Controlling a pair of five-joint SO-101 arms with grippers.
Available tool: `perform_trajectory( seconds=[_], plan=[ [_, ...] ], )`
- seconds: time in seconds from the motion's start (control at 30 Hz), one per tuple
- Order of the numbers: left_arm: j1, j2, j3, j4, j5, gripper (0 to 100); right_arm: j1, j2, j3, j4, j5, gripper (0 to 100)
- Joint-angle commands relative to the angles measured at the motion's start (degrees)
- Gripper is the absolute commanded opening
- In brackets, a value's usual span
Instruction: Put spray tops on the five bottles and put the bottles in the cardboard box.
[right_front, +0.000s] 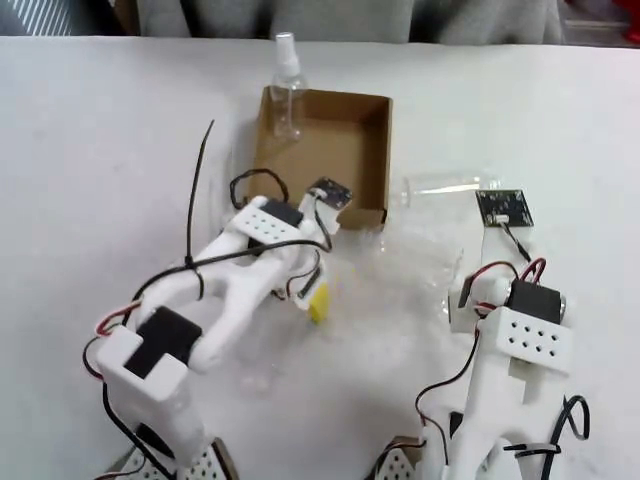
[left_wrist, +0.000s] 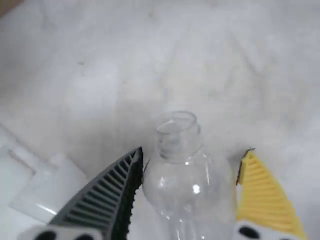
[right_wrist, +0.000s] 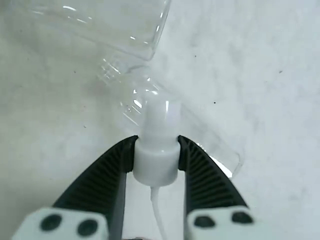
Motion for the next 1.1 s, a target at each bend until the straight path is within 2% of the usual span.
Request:
perform_trajectory(
  seconds=[0.0,0.1,0.23,0.33,0.47,0.63,0.93,1.07],
  plan=[
    [0.5,-0.8,-0.1,-1.1,-0.4,31,0.3,-1.1,-0.4,-0.3,0.1,1.6],
    [0.5,-0.9,0.0,-2.7,-0.4,28,0.3,-1.0,-0.4,-0.3,0.1,1.6],
    [0.6,-1.0,-0.5,-4.0,-0.5,5,0.2,-0.9,-0.4,-0.3,0.1,1.6],
    [0.5,-2.3,-0.2,-3.4,-0.4,9,0.2,-0.8,-0.4,-0.3,0.1,1.6],
    [0.0,-7.4,1.7,-3.9,-0.4,2,0.2,-0.8,-0.4,-0.4,-0.1,1.6],
    [0.0,-18.5,10.2,-8.7,-0.4,2,-0.3,-0.9,-0.5,-2.4,-0.5,1.6],
    [0.0,-41.2,25.5,-17.4,-0.1,2,-11.8,-1.4,-4.0,-2.8,-0.9,2.0],
    [-1.7,-47.9,30.2,-22.2,0.0,2,-14.2,-1.3,-13.2,-2.8,-6.4,2.2]
  ],
)
